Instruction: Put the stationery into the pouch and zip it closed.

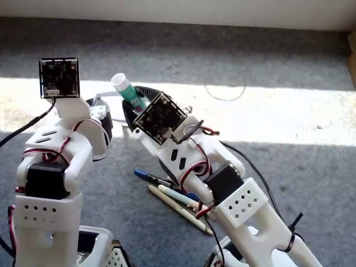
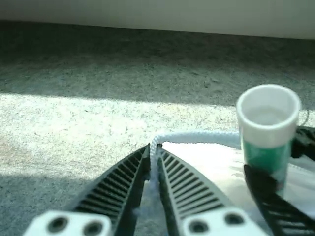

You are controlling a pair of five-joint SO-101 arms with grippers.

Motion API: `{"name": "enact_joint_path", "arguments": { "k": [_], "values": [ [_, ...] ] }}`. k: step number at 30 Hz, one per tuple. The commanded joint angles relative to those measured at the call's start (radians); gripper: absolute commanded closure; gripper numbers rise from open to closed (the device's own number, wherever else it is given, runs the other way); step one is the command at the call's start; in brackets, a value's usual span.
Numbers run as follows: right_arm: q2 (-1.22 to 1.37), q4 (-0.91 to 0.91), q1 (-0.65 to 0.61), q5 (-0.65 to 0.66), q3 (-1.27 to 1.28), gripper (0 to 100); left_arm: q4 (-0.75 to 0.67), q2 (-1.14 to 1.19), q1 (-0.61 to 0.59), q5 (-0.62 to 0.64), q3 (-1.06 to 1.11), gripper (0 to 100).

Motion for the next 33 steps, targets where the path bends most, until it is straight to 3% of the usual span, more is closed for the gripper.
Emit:
{"name": "enact_joint_path", "arguments": {
  "k": [1, 17, 26, 33],
  "values": [
    [-0.039, 0.065, 0.016, 0.011, -0.042, 99.3, -0.002, 0.042, -0.019, -0.008, 0.007, 99],
    [-0.039, 0.12, 0.018, 0.006, -0.099, 99.1, -0.002, 0.042, -0.019, -0.008, 0.007, 99],
    [-0.039, 0.239, 0.018, 0.006, -0.156, 98.8, -0.002, 0.042, -0.019, -0.008, 0.007, 99],
    [-0.039, 0.24, 0.018, 0.005, -0.154, 88.9, -0.002, 0.042, -0.019, -0.008, 0.007, 99]
  ]
}}
